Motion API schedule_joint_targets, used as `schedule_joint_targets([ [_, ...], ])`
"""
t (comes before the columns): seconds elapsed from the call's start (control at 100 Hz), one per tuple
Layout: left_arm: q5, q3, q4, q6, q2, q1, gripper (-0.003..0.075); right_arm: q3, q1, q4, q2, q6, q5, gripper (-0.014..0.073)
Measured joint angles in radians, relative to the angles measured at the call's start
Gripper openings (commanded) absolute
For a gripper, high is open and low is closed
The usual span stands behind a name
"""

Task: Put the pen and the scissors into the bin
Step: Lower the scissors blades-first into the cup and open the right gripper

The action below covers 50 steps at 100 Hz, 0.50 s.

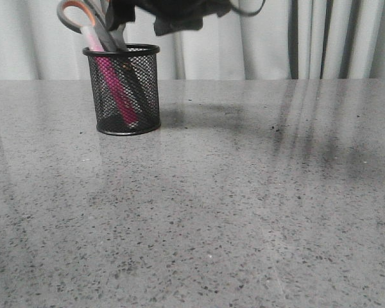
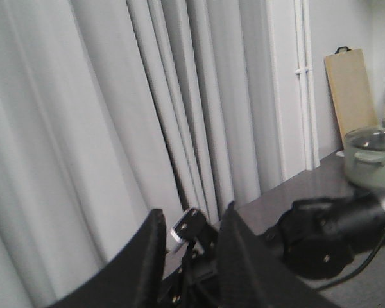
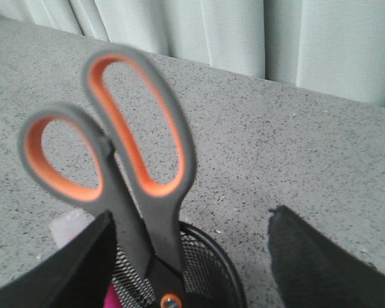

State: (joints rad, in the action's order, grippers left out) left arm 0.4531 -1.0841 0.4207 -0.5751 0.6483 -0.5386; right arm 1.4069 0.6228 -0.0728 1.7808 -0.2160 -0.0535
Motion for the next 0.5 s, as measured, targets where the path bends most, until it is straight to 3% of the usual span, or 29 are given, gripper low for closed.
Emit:
schedule_joint_targets([
  [0.1,0.032,0.044,-0.134,0.111,-0.044,0.000,-0.0004,-0.002,0.000,0.000,-0.105,0.003,-0.085,-0.0081],
  [0.28,0.156,0.209,-0.384,0.360,-0.191,0.039,-0.0019,-0.103,0.000,-0.062,-0.440,0.074,-0.172,-0.0070],
  [0.5,0.216,0.442,-0.434,0.544,-0.429,0.052,-0.0019,-0.455,0.000,-0.163,-1.005,0.109,-0.355,-0.0070],
])
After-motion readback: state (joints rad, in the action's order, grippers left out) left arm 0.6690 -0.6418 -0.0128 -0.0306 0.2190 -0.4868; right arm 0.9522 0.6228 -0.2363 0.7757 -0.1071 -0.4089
